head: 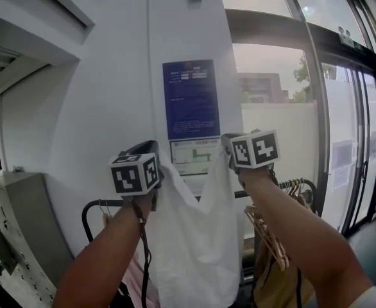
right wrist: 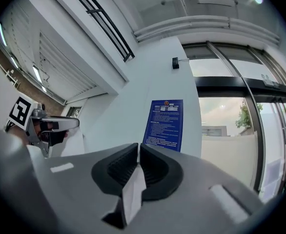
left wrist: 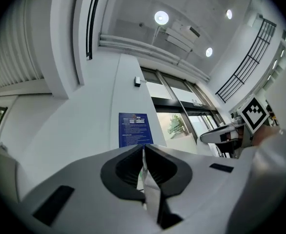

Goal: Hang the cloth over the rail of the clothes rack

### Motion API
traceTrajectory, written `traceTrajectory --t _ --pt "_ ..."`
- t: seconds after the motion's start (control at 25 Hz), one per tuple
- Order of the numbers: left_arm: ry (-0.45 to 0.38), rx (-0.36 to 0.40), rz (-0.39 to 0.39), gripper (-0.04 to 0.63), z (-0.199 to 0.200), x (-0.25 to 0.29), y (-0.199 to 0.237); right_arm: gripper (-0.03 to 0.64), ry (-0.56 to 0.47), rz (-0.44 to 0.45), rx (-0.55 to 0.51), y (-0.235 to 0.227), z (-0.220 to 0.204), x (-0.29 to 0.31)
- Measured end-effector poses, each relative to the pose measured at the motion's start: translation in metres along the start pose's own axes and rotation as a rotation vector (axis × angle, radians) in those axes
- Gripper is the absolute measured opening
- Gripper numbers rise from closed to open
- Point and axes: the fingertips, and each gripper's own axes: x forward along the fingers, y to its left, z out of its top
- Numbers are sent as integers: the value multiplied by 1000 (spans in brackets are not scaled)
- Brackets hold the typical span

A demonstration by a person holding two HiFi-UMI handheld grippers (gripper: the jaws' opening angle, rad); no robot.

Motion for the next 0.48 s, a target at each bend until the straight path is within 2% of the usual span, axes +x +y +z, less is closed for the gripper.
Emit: traceTrajectory --t 0.24,0.48 --pt "37 36 86 17 -5 77 58 17 19 -50 -61 -64 6 68" --pt "62 32 153 17 -23 144 140 17 47 -160 -88 -134 0 129"
